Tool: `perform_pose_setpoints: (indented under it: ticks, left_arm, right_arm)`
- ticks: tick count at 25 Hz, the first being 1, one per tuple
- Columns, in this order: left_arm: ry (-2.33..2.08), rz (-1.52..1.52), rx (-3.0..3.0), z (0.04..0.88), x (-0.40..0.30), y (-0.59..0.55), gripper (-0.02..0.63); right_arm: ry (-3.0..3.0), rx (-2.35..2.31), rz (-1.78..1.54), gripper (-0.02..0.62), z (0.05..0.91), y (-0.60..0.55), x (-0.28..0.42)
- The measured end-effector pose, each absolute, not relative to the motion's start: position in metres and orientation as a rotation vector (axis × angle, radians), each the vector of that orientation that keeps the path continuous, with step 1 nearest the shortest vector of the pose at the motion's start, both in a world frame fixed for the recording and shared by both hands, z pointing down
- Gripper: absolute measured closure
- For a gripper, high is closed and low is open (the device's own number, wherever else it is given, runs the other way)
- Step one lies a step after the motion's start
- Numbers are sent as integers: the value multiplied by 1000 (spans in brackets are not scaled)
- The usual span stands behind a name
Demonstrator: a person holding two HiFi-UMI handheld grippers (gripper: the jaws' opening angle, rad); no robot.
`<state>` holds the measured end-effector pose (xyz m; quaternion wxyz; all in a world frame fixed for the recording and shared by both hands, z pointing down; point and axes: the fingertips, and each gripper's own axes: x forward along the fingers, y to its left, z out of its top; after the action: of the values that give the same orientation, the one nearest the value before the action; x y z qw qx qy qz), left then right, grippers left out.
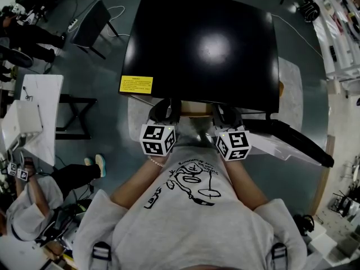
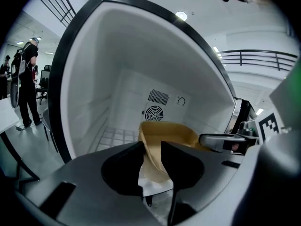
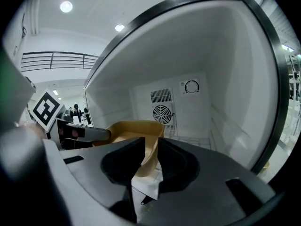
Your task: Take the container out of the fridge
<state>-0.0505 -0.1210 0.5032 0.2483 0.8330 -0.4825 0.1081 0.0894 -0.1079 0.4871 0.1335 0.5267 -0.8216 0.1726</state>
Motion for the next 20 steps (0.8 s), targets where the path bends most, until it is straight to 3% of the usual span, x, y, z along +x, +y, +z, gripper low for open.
perform_pose_setpoints:
  ticks: [20]
  left_arm:
    - [-1340, 263, 2248, 493, -62, -101, 535]
  right_arm:
    - [-2391, 1521, 502, 535, 480, -91, 88]
